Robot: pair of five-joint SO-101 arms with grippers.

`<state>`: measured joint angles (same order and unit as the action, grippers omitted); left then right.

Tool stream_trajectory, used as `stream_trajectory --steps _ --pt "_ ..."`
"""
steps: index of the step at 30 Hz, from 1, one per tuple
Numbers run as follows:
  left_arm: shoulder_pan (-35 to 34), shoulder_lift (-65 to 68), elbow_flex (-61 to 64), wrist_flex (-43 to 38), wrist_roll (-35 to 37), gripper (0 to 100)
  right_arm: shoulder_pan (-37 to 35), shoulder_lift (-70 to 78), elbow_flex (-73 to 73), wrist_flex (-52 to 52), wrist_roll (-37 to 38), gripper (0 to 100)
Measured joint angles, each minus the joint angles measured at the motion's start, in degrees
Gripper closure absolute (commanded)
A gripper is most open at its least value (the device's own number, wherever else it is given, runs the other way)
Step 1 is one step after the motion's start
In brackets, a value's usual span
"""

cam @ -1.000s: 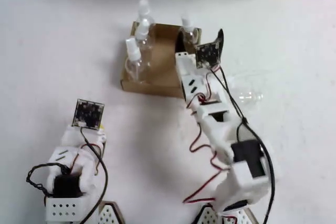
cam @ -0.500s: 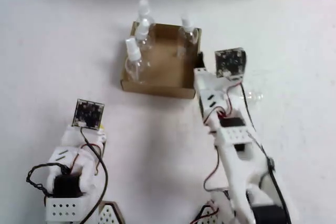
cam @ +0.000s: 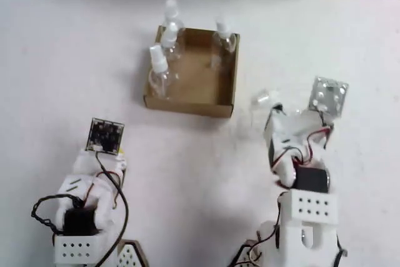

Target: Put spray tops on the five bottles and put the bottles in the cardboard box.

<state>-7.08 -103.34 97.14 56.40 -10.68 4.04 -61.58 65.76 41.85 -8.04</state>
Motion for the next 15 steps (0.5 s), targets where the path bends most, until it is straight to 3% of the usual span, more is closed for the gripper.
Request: stream_trajectory --steps 7,15 --pt "0.0 0.0 0.0 0.0 0.0 98 7.12 -3.43 0.0 13.8 -5.1 62.5" --pt "0.0 0.0 0.0 0.0 0.0 97 12.75 -3.6 0.0 13.71 -10.29 62.5"
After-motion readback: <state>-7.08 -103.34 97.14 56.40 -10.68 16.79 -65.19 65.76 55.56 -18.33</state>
